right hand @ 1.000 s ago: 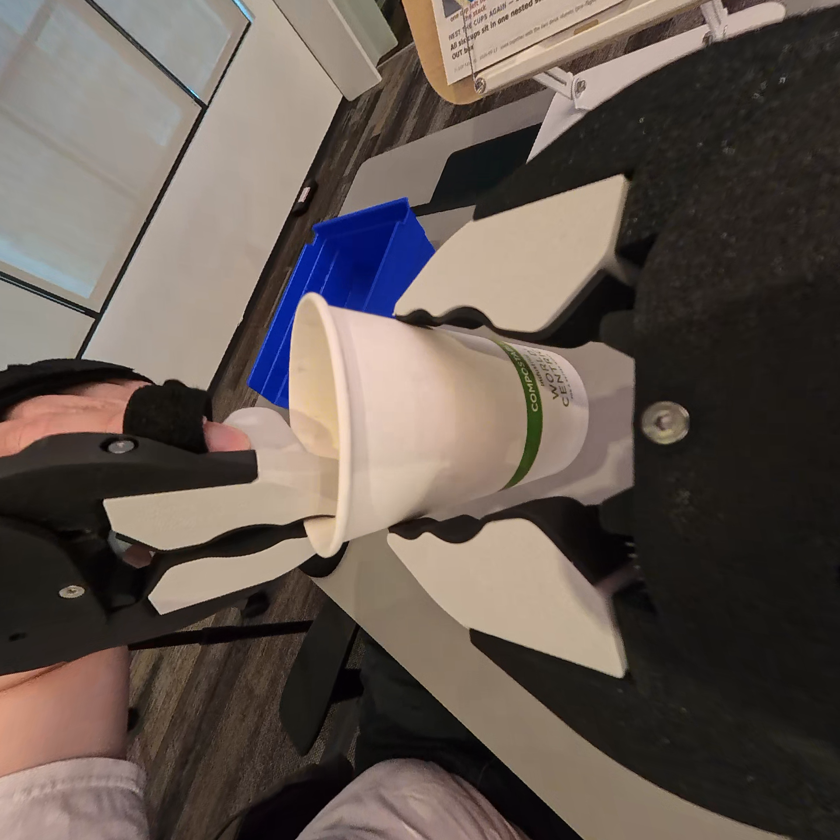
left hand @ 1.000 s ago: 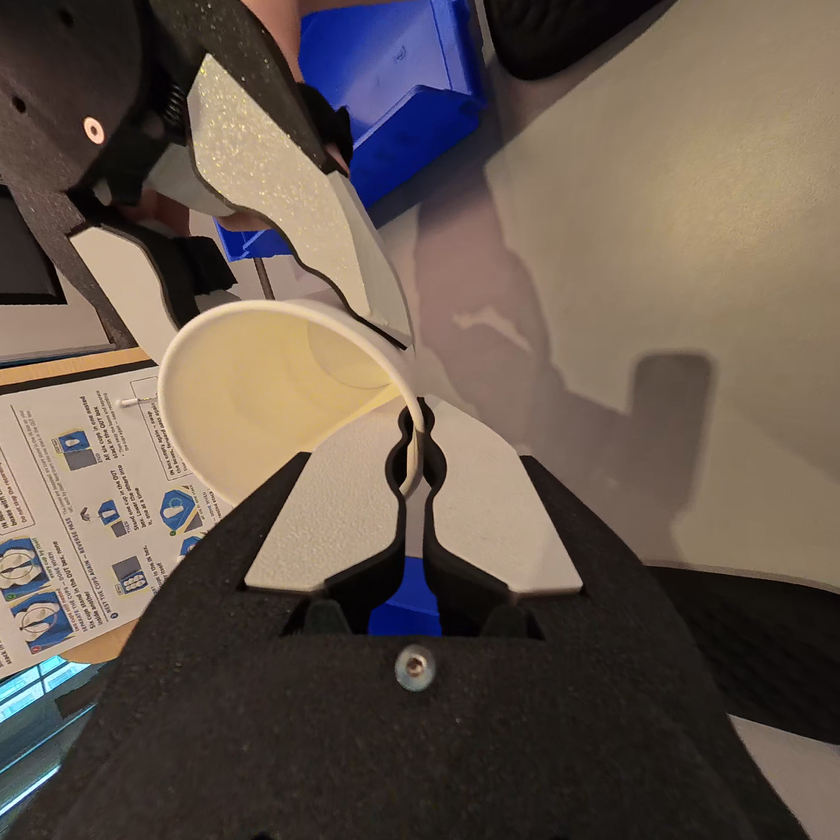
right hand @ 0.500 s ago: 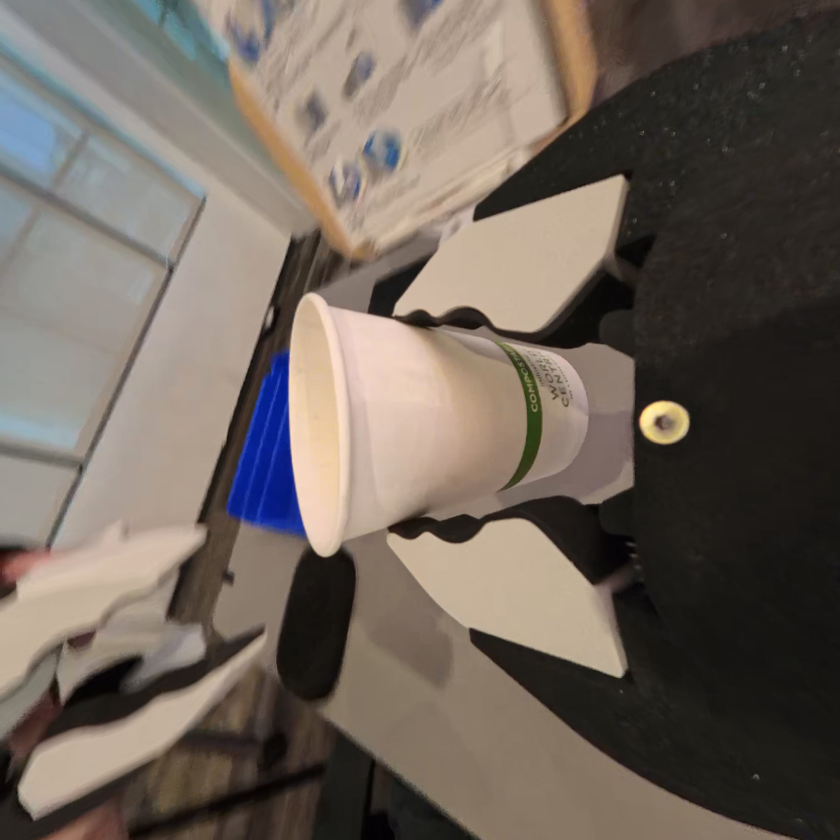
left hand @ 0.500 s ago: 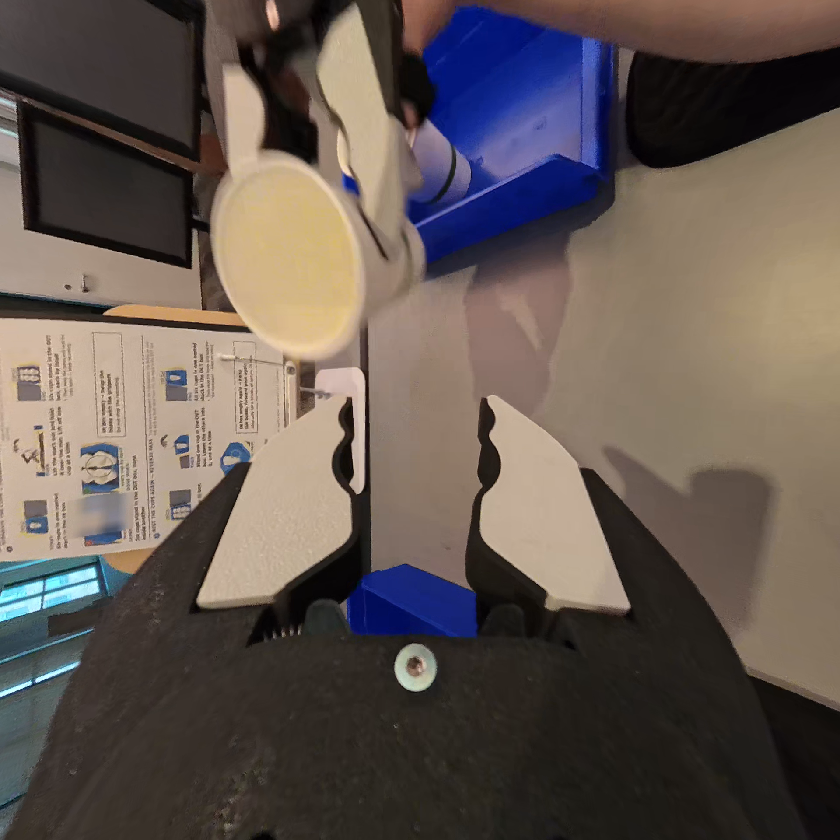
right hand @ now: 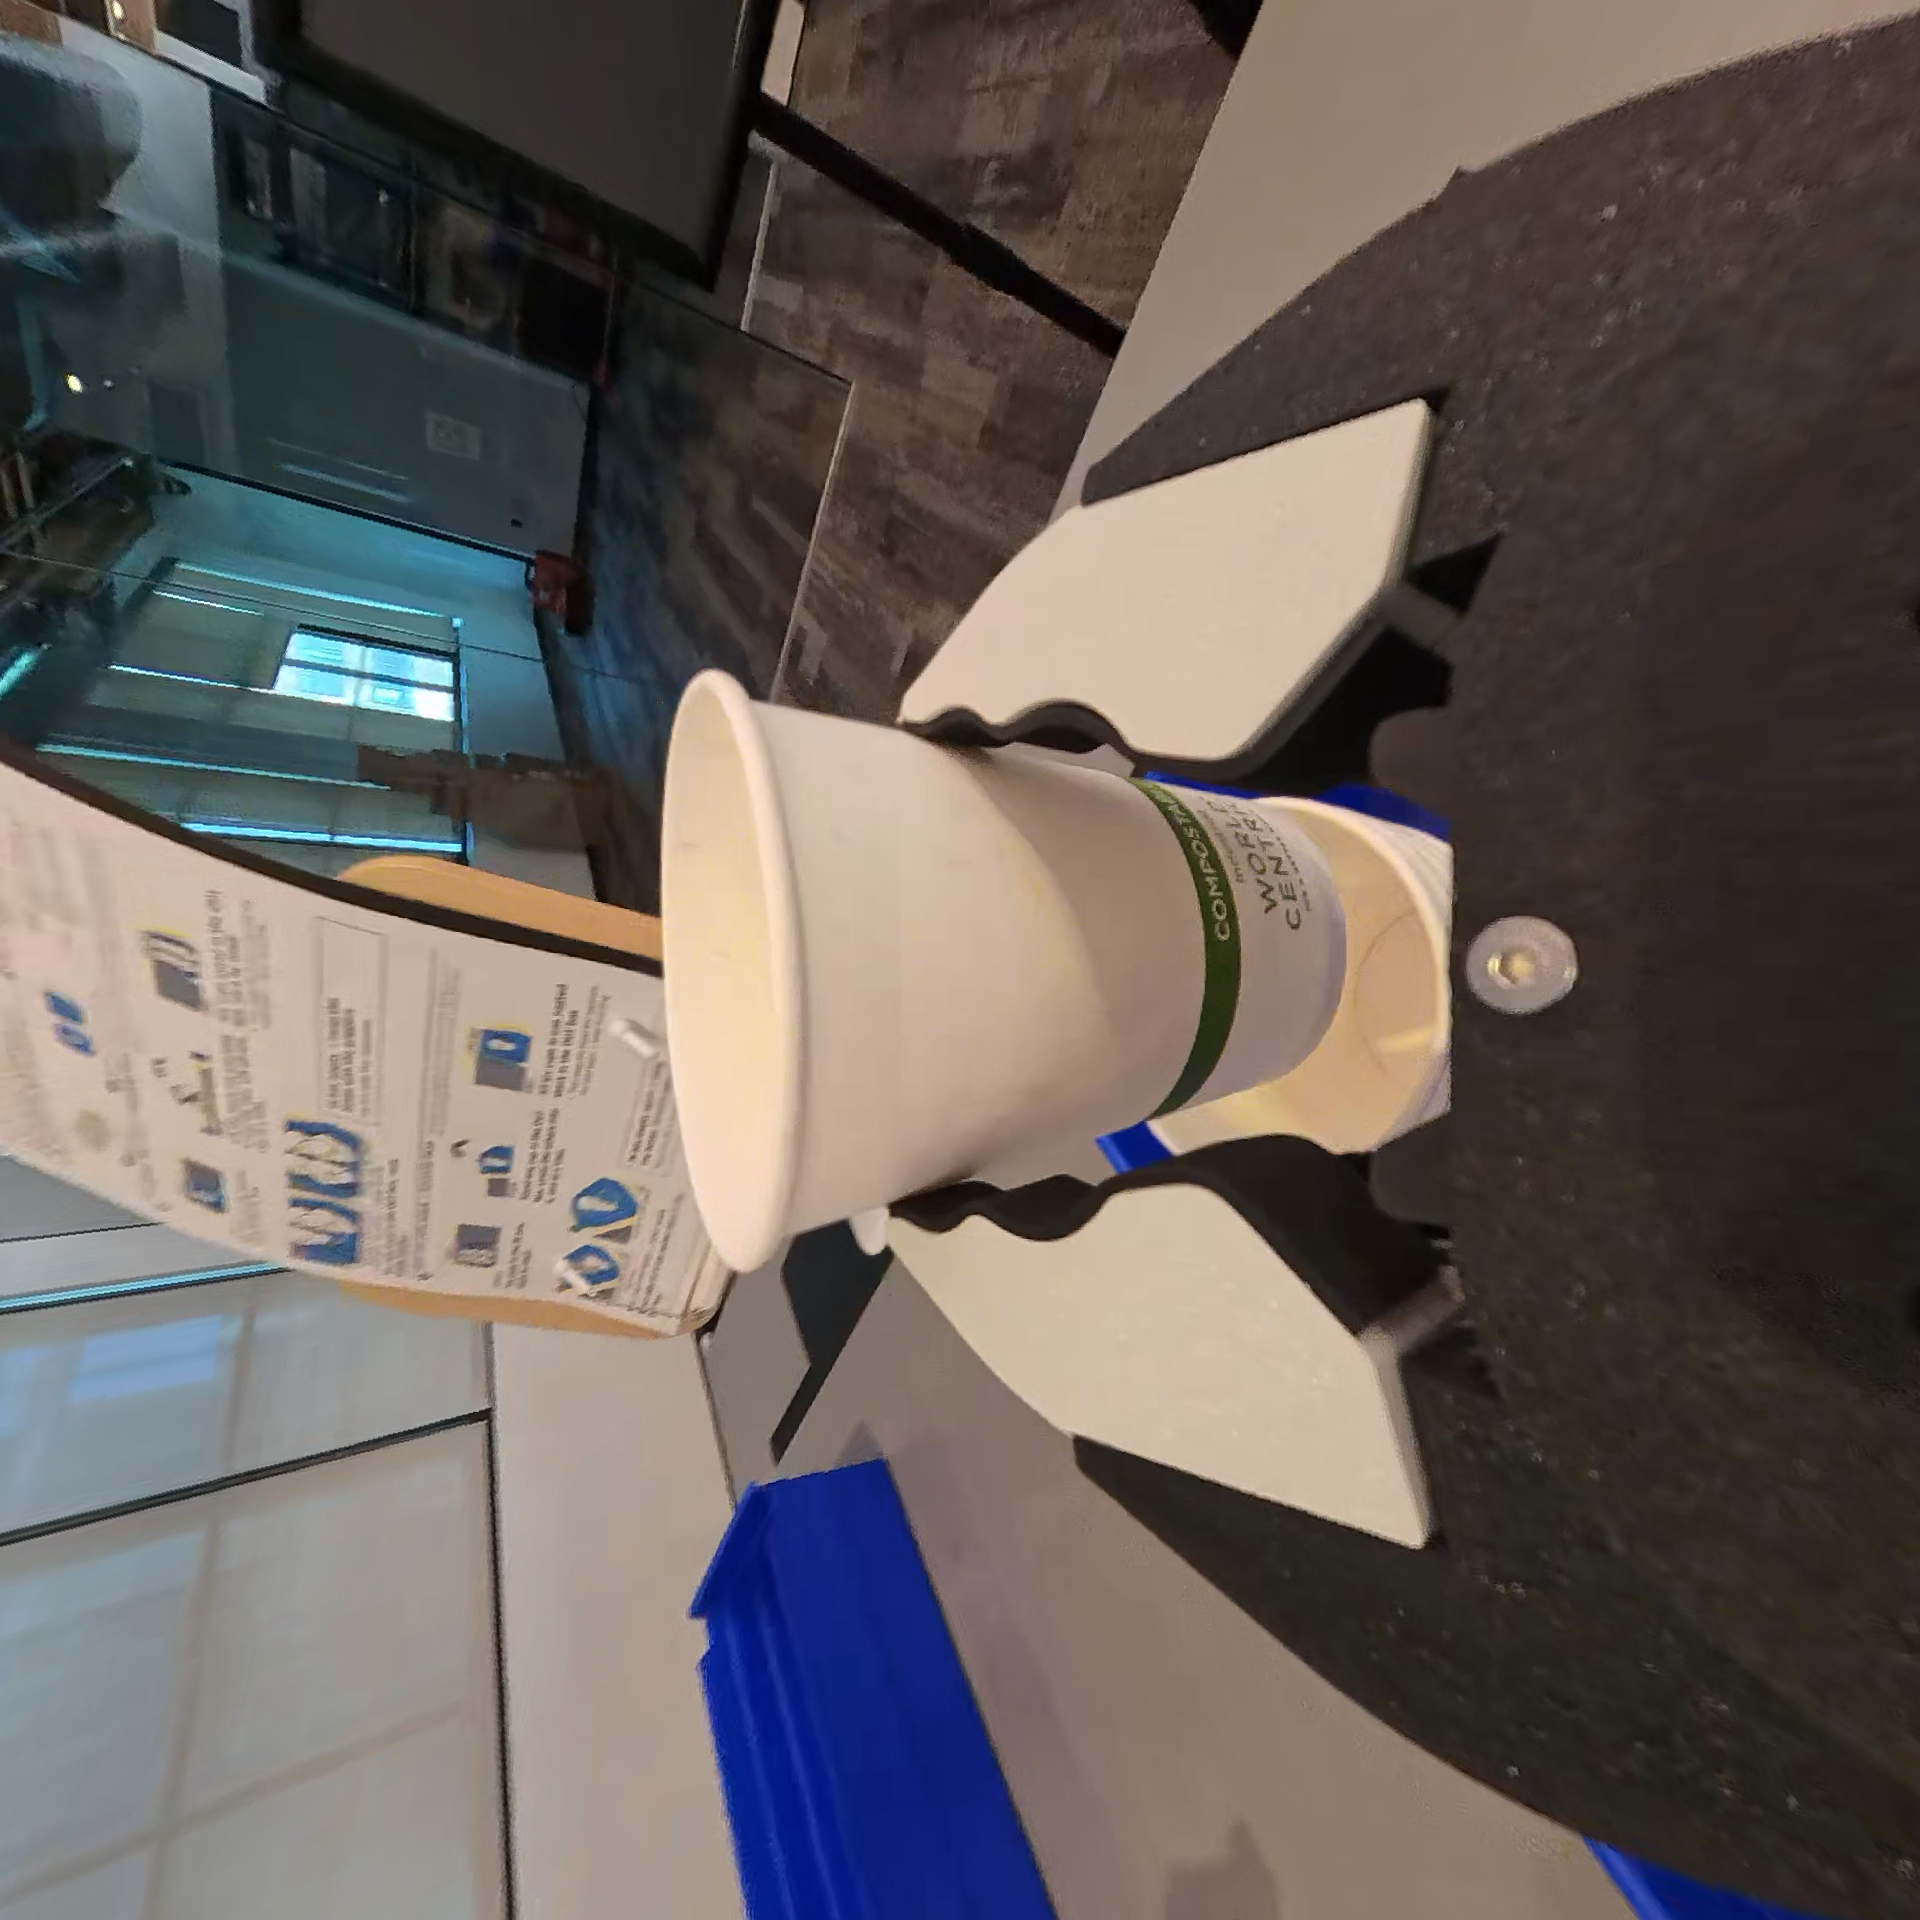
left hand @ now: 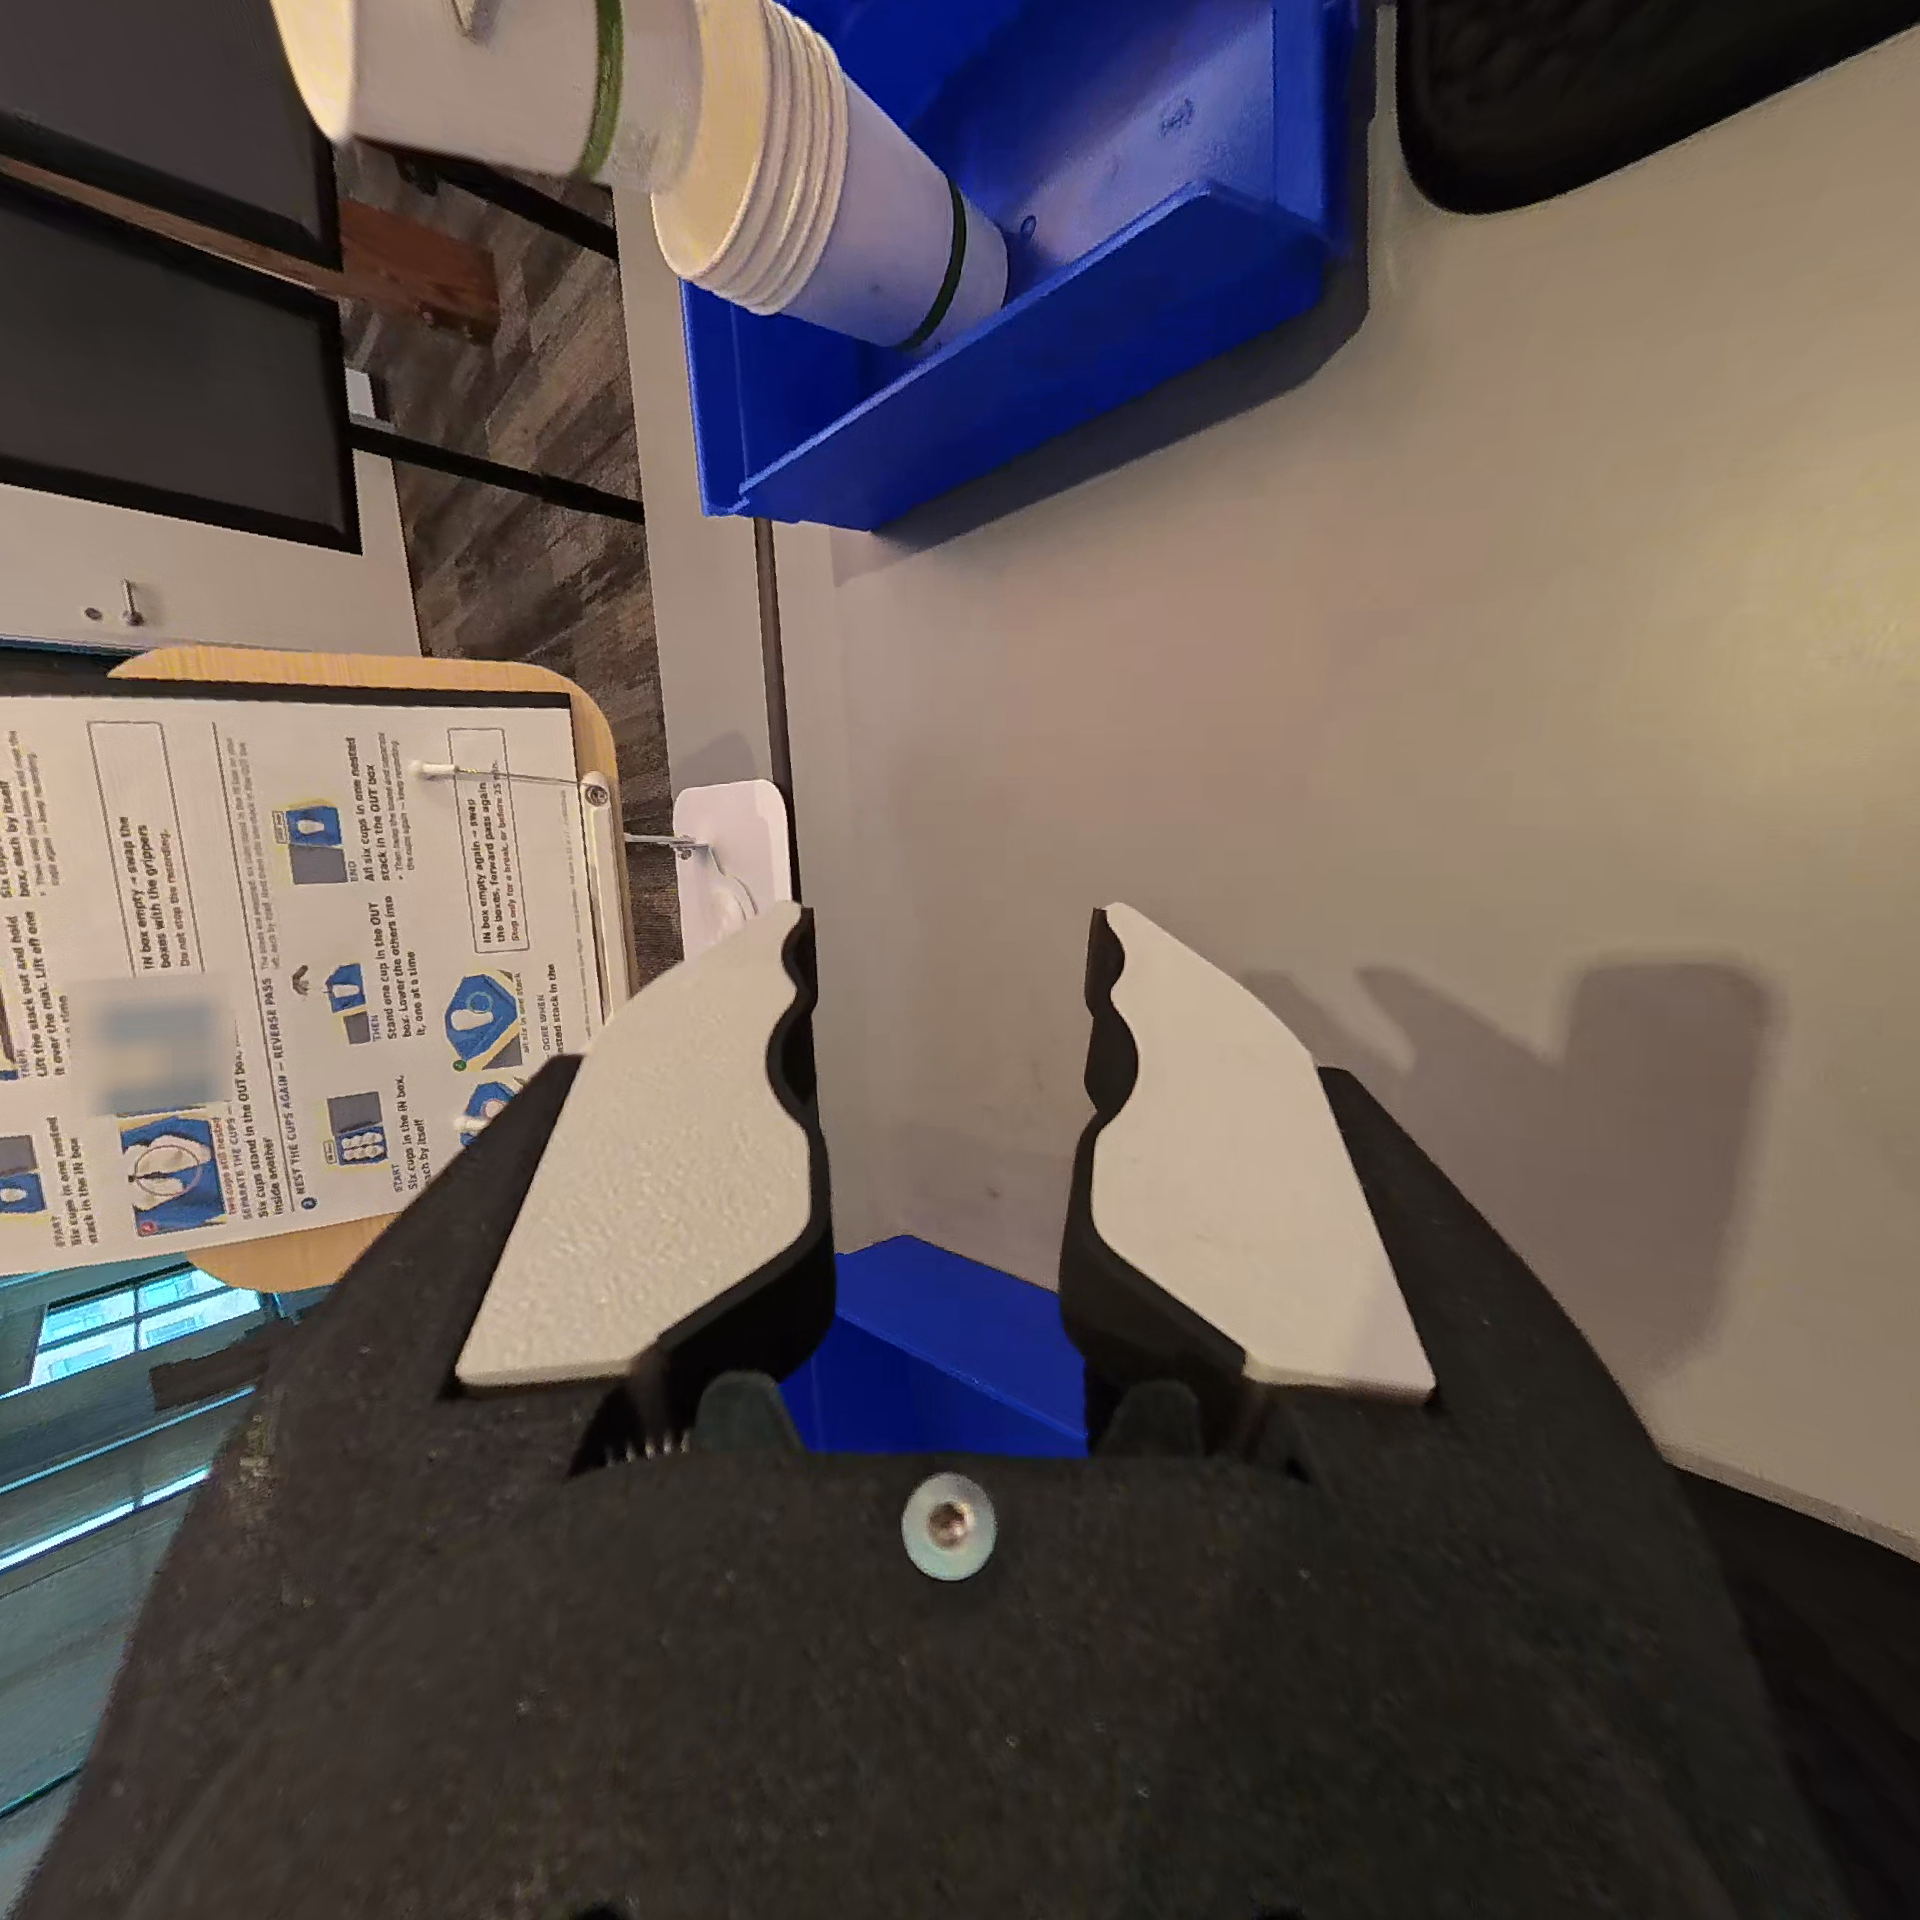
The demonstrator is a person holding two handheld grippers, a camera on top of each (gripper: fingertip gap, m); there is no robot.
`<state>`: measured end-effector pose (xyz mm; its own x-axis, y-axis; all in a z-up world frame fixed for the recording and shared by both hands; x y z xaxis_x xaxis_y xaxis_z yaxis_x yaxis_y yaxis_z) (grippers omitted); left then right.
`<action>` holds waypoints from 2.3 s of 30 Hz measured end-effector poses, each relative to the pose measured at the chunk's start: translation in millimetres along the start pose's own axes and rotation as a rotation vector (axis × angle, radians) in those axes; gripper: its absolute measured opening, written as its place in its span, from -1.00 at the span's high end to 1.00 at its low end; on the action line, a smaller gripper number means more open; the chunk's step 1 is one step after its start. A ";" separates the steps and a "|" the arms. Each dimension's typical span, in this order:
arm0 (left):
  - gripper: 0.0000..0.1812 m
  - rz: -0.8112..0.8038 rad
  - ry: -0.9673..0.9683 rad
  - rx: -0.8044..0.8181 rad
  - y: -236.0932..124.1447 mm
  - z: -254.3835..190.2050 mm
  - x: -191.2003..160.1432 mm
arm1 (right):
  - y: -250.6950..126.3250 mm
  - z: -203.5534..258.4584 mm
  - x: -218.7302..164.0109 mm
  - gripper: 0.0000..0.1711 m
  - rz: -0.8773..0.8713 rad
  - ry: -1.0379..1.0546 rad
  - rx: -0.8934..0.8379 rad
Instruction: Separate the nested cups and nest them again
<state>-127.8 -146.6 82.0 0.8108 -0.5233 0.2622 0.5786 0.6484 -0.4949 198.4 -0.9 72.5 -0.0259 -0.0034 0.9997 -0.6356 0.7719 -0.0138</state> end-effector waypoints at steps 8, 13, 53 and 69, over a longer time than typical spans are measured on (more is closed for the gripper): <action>0.45 0.021 0.019 -0.018 3.8 -5.4 -0.8 | 10.0 3.5 -30.6 0.06 0.141 0.037 0.061; 0.46 0.018 0.021 -0.024 3.4 -7.6 1.3 | 6.7 3.1 -48.0 0.06 0.257 0.046 0.054; 0.23 0.651 -1.220 0.364 7.1 -19.6 -248.7 | -132.0 -21.3 -137.0 0.20 0.757 0.650 -0.364; 0.71 0.719 -1.392 0.226 68.9 -79.9 -281.0 | -112.8 -10.8 -180.2 0.86 0.915 0.761 -0.230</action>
<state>-322.9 0.9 -92.0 0.2804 0.7300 0.6232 -0.0490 0.6593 -0.7503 283.1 -80.5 -105.9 0.1156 0.9174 0.3809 -0.4658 0.3888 -0.7949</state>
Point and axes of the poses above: each gripper's, where its closed fingertips meet, y out along the fingers, x out of its top, z = x × y across the jaws, the point moved 1 cm from there along -y, back along the fingers, and after that the axes turned 13 degrees about x, right-handed, at the moved point
